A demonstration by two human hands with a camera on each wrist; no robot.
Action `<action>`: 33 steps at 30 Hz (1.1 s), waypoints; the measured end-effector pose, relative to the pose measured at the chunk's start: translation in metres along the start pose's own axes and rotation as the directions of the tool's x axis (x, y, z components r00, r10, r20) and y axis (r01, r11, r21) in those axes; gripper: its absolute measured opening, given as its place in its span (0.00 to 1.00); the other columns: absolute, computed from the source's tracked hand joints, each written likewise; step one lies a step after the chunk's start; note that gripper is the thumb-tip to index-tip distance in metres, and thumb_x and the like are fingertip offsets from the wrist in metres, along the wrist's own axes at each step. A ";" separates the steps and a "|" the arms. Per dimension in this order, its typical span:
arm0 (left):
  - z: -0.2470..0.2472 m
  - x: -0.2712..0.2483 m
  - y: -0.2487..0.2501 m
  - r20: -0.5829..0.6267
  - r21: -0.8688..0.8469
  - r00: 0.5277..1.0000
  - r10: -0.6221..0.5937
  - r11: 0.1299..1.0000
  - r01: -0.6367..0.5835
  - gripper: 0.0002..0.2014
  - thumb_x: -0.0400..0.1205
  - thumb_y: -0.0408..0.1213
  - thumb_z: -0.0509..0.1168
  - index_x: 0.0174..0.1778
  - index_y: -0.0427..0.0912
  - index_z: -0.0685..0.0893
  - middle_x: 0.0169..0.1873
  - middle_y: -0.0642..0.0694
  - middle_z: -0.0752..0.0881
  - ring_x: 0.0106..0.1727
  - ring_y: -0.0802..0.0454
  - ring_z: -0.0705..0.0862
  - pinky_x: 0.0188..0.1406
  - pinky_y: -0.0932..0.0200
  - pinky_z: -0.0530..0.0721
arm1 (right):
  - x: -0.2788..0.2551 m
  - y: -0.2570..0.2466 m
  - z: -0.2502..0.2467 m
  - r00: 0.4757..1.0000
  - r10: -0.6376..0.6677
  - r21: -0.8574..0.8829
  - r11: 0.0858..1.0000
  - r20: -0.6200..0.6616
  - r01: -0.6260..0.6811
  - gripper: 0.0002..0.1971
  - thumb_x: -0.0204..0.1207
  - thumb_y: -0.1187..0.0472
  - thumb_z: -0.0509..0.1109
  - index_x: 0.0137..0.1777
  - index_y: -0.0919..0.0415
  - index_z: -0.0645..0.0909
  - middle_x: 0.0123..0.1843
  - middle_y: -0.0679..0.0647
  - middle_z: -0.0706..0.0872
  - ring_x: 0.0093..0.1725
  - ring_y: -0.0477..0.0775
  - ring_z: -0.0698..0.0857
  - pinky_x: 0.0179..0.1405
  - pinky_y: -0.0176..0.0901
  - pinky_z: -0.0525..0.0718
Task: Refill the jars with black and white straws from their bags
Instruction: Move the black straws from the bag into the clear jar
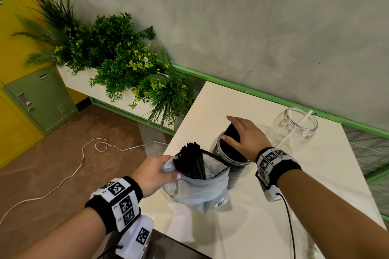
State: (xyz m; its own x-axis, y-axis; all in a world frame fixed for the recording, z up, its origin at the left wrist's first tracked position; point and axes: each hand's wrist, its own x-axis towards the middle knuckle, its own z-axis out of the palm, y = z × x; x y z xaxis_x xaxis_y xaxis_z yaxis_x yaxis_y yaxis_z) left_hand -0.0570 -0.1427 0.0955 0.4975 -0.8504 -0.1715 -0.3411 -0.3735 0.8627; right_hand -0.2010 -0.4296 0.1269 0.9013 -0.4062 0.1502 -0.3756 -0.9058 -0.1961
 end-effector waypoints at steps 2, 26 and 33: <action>0.000 -0.001 0.000 0.000 -0.007 1.000 -0.004 1.000 0.004 0.18 0.67 0.52 0.71 0.52 0.55 0.86 0.46 0.57 0.90 0.52 0.59 0.87 0.57 0.46 0.83 | 0.004 -0.004 0.004 0.999 0.027 -0.047 0.999 0.022 -0.026 0.28 0.79 0.37 0.60 0.74 0.51 0.70 0.67 0.52 0.78 0.67 0.56 0.73 0.63 0.47 0.73; -0.003 0.000 0.005 -0.015 0.035 1.000 -0.024 0.999 0.024 0.13 0.73 0.43 0.75 0.54 0.52 0.86 0.45 0.56 0.90 0.50 0.62 0.87 0.55 0.50 0.83 | 0.019 0.004 -0.001 0.993 -0.101 -0.079 0.991 0.064 0.106 0.26 0.78 0.38 0.50 0.66 0.49 0.79 0.60 0.51 0.81 0.58 0.58 0.77 0.55 0.53 0.80; -0.005 -0.001 0.007 -0.006 0.037 0.999 -0.041 0.998 0.041 0.21 0.64 0.57 0.70 0.52 0.56 0.86 0.44 0.58 0.90 0.50 0.60 0.87 0.55 0.47 0.84 | 0.022 0.001 0.005 0.991 -0.018 -0.033 0.999 -0.134 0.013 0.10 0.81 0.56 0.65 0.57 0.60 0.78 0.55 0.57 0.80 0.53 0.63 0.76 0.49 0.56 0.80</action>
State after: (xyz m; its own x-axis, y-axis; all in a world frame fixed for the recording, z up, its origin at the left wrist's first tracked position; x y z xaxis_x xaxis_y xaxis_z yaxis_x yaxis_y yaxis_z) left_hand -0.0561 -0.1427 0.1036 0.5154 -0.8323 -0.2041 -0.3494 -0.4216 0.8368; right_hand -0.1798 -0.4387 0.1249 0.8709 -0.4025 0.2820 -0.3703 -0.9147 -0.1620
